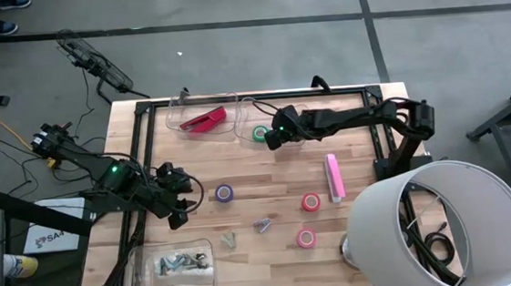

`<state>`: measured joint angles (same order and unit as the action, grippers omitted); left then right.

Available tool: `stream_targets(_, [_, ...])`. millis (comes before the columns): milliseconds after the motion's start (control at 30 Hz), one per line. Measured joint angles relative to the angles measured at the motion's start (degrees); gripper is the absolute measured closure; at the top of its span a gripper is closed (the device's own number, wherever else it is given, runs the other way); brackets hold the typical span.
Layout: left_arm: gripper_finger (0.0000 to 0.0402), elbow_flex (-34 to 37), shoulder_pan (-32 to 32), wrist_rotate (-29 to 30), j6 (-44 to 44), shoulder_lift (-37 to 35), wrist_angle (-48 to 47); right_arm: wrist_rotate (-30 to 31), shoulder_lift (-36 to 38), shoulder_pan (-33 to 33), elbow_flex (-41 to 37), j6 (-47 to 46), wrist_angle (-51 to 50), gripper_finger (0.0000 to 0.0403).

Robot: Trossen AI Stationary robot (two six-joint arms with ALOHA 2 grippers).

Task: Pick and place Stapler, Stapler remover, tape
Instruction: Put the orange tape into the top right transparent bin, then put the pink stapler into the top left transparent bin

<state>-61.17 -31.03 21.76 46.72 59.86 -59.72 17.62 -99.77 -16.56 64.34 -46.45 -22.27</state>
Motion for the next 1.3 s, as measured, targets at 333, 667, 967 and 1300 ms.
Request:
stream_targets(333, [0.0218,0.00,0.00,0.26,-0.34,-0.13,-0.02,-2.25,0.06,-0.07,0.00,-0.08,-0.64,0.0260])
stream_targets(667, [0.0218,0.02,-0.09,1.17,-1.64,-1.33,-0.19,-6.36,4.74,-1.20,0.11,-1.60,-1.55,0.0227])
stream_targets(967, [0.0218,0.02,-0.09,2.62,-4.06,-5.11,-0.05,-12.94,9.25,0.15,0.11,0.92,3.51,0.0227])
stream_targets(1300, [0.0218,0.02,-0.09,3.48,-9.10,-7.63,-0.04,-26.72,9.27,2.07,0.11,0.25,18.69,0.0227])
